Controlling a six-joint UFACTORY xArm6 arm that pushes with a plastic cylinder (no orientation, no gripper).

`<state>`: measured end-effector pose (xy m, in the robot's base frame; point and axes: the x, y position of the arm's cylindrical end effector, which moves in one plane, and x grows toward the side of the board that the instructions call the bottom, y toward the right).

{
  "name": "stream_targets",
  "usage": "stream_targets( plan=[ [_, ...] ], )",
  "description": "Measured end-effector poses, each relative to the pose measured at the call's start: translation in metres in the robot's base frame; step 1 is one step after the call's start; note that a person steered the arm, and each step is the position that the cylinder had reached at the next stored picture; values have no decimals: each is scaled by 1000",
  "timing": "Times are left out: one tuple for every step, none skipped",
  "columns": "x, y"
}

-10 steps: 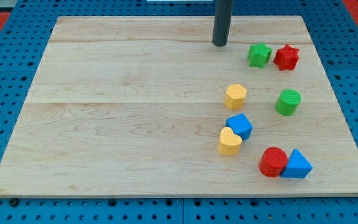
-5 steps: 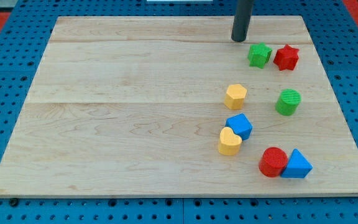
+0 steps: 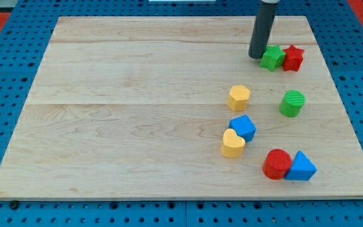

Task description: Move the green star into the red star

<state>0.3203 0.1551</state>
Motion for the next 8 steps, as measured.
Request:
stream_targets(
  plan=[
    [5,5],
    [10,-3],
    [40,-6],
    [65,-22],
    [85,-67],
    [96,-105],
    [115,-118],
    [132,-83]
  ],
)
